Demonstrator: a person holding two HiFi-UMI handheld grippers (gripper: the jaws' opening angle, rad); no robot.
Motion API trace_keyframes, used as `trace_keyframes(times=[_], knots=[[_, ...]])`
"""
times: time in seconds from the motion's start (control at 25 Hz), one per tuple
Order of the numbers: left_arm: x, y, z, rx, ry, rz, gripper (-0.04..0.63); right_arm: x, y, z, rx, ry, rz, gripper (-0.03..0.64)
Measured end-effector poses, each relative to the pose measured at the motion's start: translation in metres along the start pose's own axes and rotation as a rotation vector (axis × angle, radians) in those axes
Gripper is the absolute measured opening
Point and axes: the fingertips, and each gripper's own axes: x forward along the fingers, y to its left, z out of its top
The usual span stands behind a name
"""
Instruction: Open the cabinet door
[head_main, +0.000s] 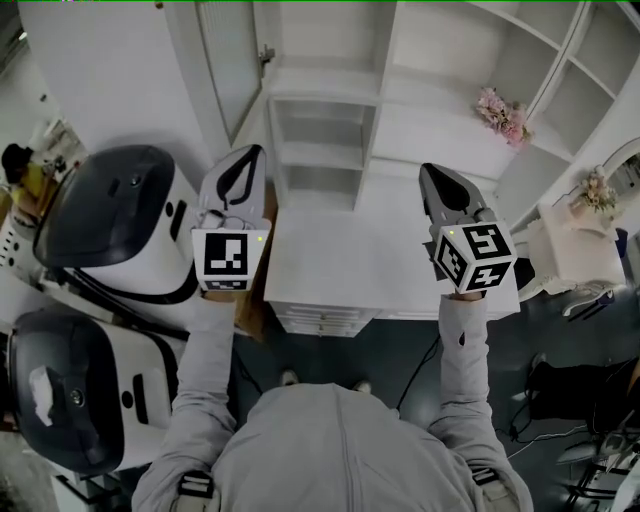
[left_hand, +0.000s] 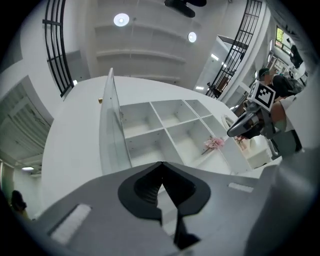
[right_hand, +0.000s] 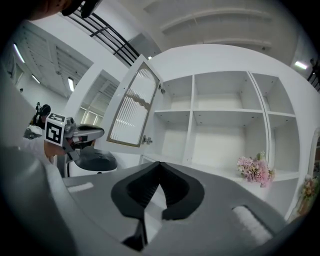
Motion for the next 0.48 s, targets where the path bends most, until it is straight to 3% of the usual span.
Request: trace_keyframes(times=[0.28,0.48], knots=[[-0.002,-0.065,-0.026,-0.130,0.025,-0.253,0.017,-0.017,-0.002,-0.035,0.007,0.053,0.008,0.002],[0.000,-0.090,-0.038,-0.152,0.070,-0.313,0.017,-0.019,0.012,-0.055,0.002,0.099,0.037,0.002]])
